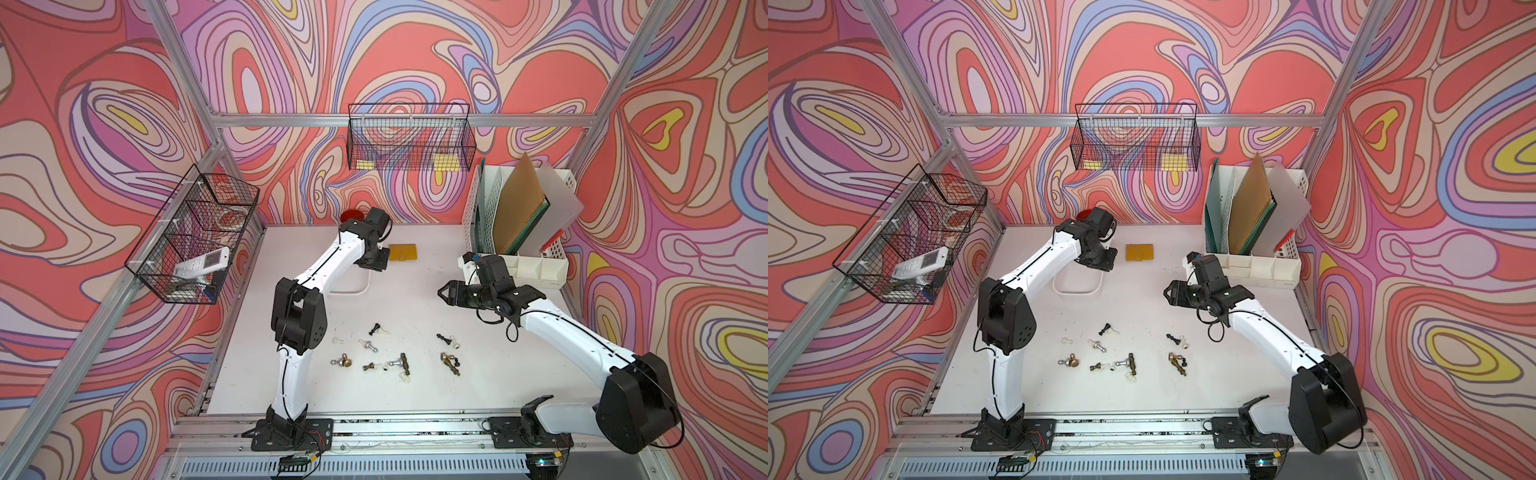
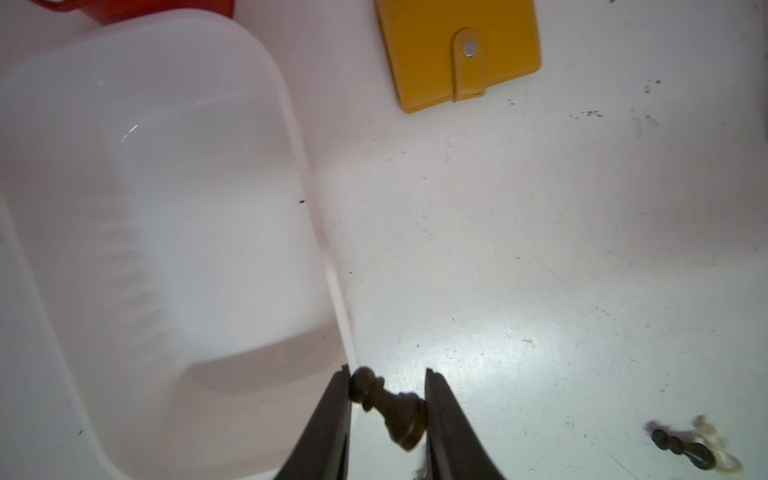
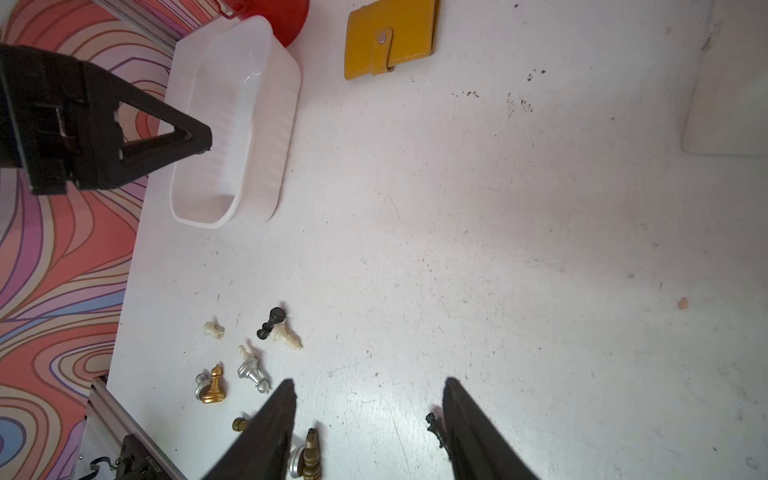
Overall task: Put the chess pieces into the storage box
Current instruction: Pick up the chess piece at the center of the board, then place the chess piece in the storage box.
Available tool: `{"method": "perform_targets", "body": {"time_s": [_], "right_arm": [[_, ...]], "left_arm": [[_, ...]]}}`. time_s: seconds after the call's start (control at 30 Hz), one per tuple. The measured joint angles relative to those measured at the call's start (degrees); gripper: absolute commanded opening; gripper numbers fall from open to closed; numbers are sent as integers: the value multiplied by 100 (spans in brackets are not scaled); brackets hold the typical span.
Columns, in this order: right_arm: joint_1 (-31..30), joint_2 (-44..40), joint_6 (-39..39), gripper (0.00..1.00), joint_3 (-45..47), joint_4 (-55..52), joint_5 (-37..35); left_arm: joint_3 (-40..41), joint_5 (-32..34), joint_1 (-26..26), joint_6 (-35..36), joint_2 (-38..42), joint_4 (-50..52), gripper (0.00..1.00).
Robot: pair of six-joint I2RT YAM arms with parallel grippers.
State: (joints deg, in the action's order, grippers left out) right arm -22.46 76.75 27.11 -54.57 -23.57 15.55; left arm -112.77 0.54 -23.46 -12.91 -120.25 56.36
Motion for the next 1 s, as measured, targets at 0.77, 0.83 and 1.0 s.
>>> {"method": "perform_targets", "body": {"time_s": [0.77, 0.83, 1.0], "right_arm": [[0, 105, 98, 60, -111, -94, -7], [0, 101, 109, 60, -138, -122, -9], [0, -31, 151, 60, -146, -179, 2]], "left_arm": [[428, 74, 636, 179, -817, -149, 48], [428, 79, 636, 201, -802, -149, 50], [428, 98, 636, 201, -595, -146, 50]]}}
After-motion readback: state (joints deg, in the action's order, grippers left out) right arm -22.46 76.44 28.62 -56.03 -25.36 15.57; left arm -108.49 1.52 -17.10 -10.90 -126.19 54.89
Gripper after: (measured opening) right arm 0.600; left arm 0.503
